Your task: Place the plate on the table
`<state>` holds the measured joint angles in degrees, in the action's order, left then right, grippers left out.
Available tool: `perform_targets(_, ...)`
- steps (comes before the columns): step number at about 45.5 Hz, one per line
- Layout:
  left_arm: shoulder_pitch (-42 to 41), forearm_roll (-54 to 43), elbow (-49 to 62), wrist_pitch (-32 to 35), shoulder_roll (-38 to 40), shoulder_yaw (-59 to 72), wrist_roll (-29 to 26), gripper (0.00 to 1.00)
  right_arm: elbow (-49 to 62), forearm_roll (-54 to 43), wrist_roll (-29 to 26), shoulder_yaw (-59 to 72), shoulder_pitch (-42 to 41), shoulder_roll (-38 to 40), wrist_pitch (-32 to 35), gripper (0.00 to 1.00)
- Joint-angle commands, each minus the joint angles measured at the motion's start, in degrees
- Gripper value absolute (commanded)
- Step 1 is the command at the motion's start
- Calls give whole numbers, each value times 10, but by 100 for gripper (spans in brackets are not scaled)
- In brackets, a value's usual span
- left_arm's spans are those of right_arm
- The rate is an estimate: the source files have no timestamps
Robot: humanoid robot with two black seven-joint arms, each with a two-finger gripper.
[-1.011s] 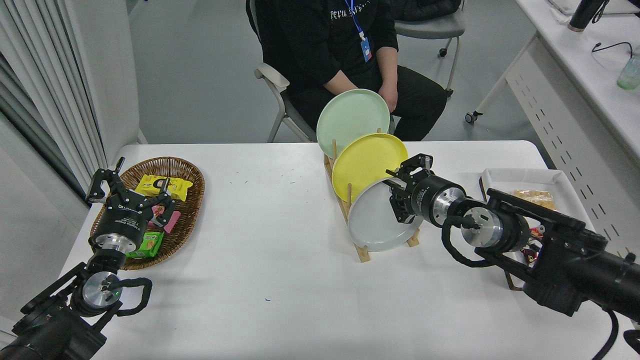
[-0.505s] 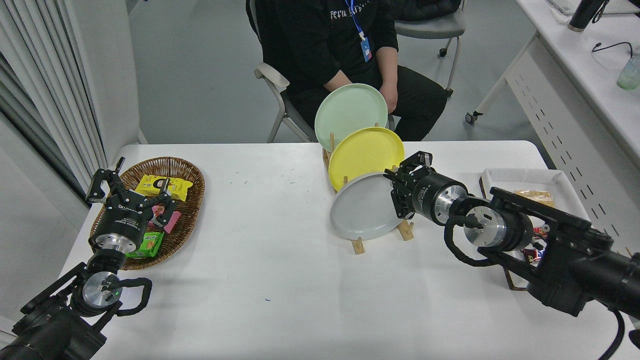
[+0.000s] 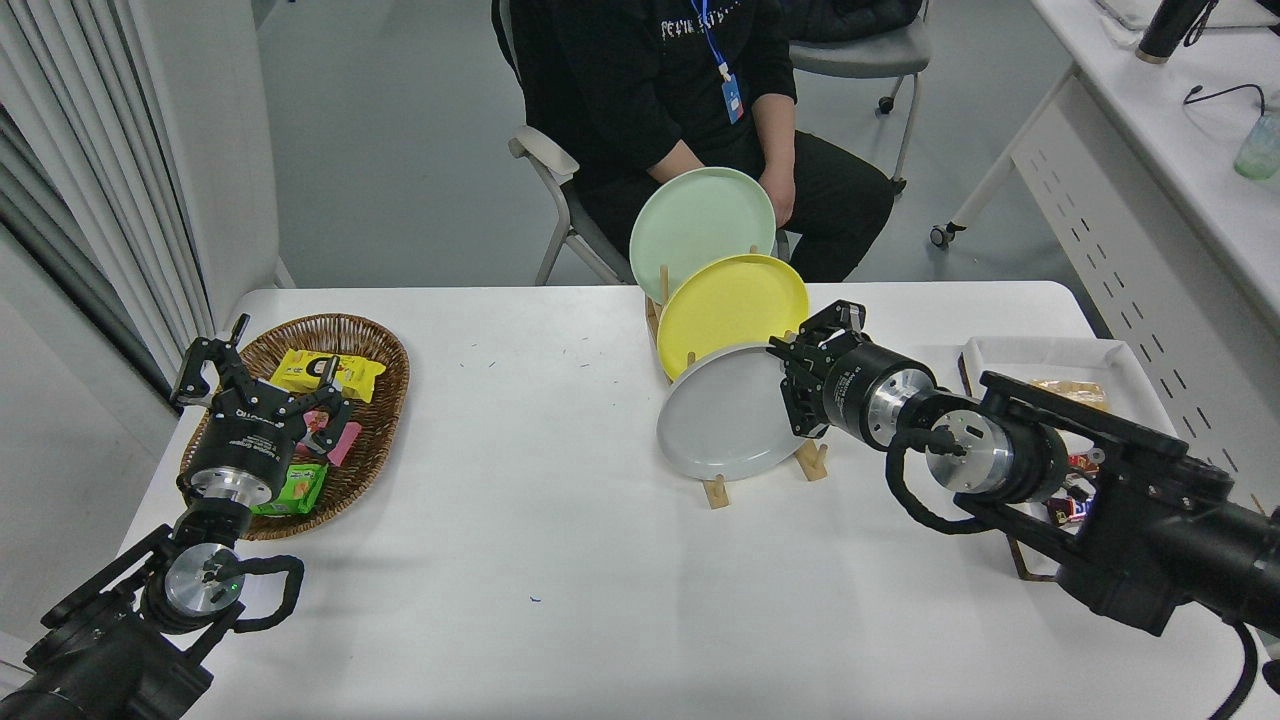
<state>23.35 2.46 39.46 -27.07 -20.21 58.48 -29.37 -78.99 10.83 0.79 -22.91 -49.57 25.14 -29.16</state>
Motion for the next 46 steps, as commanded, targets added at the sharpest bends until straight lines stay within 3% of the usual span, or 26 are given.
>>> perform_targets(1,0,0,0,0,0,0,0,98,-15,9,0,-11,0,0,-8,0)
perform_targets(46,0,0,0,0,0,1,0,98,-22,104,7,-78,-9,-35,18,0)
